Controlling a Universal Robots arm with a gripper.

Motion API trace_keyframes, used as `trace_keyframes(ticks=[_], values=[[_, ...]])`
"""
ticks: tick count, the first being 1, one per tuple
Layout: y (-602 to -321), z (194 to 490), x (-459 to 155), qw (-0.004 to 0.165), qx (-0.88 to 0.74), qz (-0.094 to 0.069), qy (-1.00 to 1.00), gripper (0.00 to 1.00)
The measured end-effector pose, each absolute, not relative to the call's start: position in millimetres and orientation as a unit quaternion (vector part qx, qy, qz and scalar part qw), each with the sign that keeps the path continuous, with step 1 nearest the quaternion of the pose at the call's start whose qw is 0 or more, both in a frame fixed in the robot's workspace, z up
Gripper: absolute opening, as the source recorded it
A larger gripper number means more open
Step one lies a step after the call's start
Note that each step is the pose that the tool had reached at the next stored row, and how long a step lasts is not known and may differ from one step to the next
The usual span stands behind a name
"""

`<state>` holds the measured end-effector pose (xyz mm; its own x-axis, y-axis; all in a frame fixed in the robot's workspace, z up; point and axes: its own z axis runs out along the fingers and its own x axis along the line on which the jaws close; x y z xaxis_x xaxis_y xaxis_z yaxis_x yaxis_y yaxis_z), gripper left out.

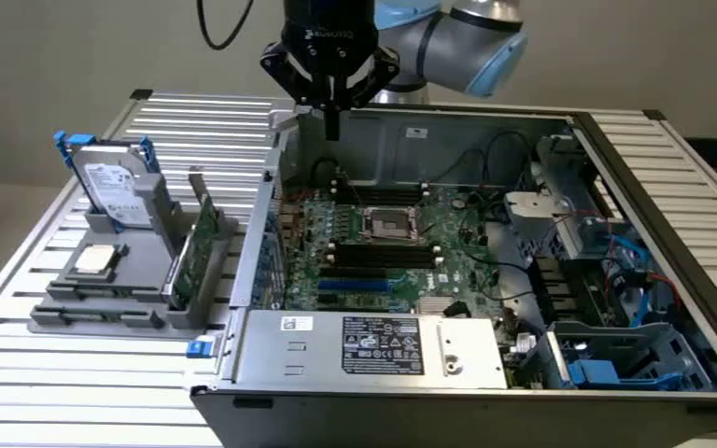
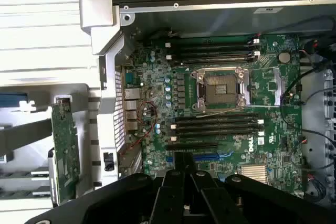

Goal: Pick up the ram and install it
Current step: 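Reach for the ram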

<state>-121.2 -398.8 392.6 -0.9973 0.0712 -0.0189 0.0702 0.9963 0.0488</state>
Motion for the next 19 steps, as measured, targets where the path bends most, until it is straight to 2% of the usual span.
trace_keyframes(ticks=[9,19], values=[[-398.8,392.6,-122.7,0.01,0.035,0.024,0.999,0.11],[-398.8,391.1,-167.0,-0.006,0.036,0.023,0.999,0.11]])
